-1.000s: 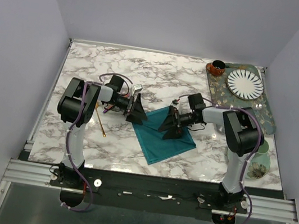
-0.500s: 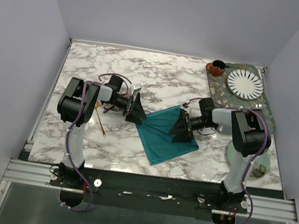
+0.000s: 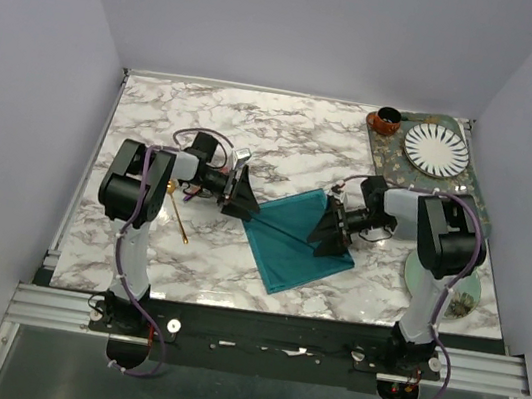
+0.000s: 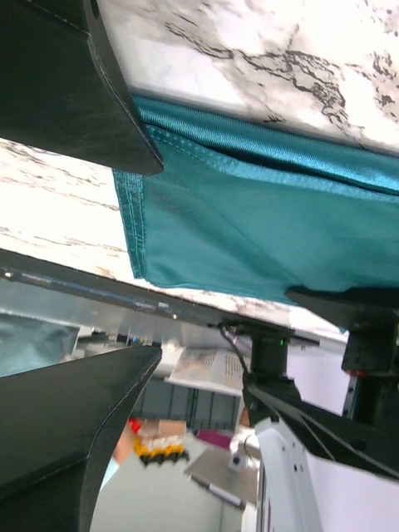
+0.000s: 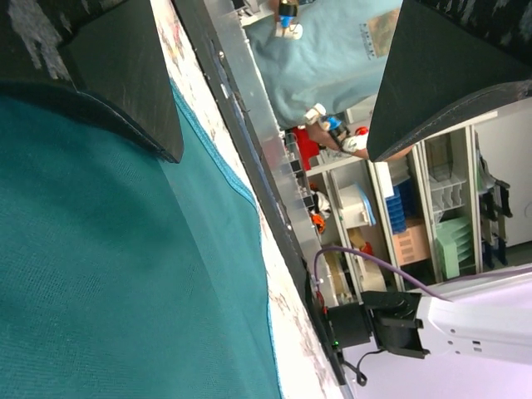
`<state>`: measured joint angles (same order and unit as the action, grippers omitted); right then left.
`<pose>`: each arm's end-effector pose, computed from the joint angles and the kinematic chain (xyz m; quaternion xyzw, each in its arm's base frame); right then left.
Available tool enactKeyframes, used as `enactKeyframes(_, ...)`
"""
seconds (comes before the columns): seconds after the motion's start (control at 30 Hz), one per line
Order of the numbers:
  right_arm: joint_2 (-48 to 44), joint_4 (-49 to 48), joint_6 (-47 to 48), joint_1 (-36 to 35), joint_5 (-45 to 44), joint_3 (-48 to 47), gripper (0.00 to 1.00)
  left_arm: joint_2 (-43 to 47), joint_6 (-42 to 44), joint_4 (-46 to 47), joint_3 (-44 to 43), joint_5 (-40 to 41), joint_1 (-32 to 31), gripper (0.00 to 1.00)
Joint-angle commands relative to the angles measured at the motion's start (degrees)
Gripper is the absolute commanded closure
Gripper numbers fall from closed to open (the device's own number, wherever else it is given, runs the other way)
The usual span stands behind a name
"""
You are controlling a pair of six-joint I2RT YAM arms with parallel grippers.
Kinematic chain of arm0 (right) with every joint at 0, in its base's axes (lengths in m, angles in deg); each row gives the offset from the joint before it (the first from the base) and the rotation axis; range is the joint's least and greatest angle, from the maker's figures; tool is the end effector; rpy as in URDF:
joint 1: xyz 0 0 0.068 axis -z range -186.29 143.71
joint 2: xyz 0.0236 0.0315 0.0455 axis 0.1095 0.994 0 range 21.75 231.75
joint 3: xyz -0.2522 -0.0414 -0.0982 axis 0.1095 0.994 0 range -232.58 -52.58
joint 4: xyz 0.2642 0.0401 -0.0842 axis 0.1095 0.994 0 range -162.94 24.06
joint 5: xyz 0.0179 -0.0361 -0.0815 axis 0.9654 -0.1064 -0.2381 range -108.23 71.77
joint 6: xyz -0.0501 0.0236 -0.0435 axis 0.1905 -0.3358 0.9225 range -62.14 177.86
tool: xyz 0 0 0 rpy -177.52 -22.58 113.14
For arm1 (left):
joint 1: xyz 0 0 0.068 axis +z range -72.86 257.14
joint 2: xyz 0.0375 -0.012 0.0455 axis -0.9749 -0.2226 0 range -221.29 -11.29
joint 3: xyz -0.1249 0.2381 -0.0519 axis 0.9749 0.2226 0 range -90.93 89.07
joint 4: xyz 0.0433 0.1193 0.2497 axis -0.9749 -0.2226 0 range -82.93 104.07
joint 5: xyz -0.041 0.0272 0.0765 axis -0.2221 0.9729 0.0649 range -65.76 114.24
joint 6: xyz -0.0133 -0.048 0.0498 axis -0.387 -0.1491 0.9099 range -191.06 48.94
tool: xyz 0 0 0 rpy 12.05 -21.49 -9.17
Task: Fold the napkin into a case and place the utensils inside
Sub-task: Smooth out the upper triangle-folded napkin at the center of the board.
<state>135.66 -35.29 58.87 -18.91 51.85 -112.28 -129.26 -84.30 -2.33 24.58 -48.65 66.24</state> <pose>0.3082 0.1245 0.0824 0.0879 -0.8140 -0.5698 0.0713 0.3642 -0.1262 0.0851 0.0875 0.7941 -0.6013 0.0150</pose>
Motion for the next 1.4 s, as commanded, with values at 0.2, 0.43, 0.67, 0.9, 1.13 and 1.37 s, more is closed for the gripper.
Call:
enactKeyframes(0.2,-11.0,10.4,3.1,1.0,-4.1,-2.0,0.00,14.5,-2.6,5.7,1.2,10.9,-6.3,0.01)
enactKeyframes(0.43,-11.1,12.9,5.7,4.6,-9.3,3.4,0.00,10.8,-13.7,18.5,2.2,14.1,-15.3,0.01)
enactKeyframes(0.67,-5.6,12.5,5.7,8.0,-13.3,2.9,0.00,2.0,-22.5,27.3,1.3,16.4,-15.8,0.01)
enactKeyframes(0.9,-0.4,11.2,4.2,8.5,-15.7,0.0,0.00,-1.7,-22.6,27.2,3.5,16.5,-12.9,0.02)
enactKeyframes(1.13,1.5,11.6,5.2,8.5,-16.7,-3.0,0.03,5.0,-20.3,27.3,5.4,13.6,-12.7,0.05)
enactKeyframes(1.37,-3.8,17.4,8.6,8.5,-17.3,-7.7,0.17,12.5,3.6,-2.3,-4.3,22.2,-12.0,0.30)
